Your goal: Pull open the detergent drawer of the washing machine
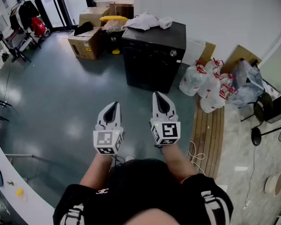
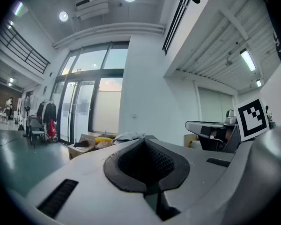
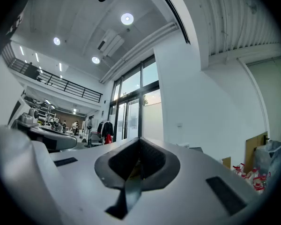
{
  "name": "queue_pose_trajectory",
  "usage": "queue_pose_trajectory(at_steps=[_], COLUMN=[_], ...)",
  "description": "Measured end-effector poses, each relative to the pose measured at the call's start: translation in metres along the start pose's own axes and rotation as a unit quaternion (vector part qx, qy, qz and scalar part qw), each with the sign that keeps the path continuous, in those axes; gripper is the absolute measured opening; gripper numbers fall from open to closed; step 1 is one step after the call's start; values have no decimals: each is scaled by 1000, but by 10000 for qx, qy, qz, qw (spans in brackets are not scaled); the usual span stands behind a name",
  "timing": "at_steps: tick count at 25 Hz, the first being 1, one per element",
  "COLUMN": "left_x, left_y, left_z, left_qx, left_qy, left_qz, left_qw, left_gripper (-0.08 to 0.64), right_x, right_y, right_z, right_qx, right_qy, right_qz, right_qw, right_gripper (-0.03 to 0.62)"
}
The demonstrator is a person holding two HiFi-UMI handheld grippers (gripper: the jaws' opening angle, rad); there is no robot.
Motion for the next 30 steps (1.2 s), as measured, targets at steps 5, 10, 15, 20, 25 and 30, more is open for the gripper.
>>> queue_pose_trajectory(at_steps=[5, 10, 15, 20, 25, 30], left_x=[9, 9, -5, -29, -55, -71], left_y=[3, 9, 7, -1, -2, -7], left_z=[8, 14, 23, 29, 36, 42], left_qx=[30, 89, 125, 150, 149, 99], left_qy=[30, 41, 12, -114, -289, -495], left_qz=[-5, -52, -20, -12, -27, -243], left_qw=[10000, 9999, 9999, 9998, 9995, 9984], left_gripper=[2, 2, 1, 1, 1, 1], right_x=[2, 0, -17, -40, -63, -83], right_y=[4, 11, 9, 5, 3, -1], right_z=[11, 13, 11, 5, 3, 1], right_qx=[77, 178, 102, 71, 56, 12], right_qy=[42, 24, -11, -95, -291, -331], right_qz=[-73, -150, -43, 70, 76, 174], right_qw=[9999, 9997, 9999, 9999, 9995, 9993], right_gripper=[2, 2, 2, 2, 2, 2])
Point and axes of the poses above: the fingertips, and each gripper's own axes: z backward along the fingers, x to its right, y out of its top, the point moved 7 cm from there along z, backward along the fingers, and after that the axes turned 15 degrees about -y, right-handed, at the moved point
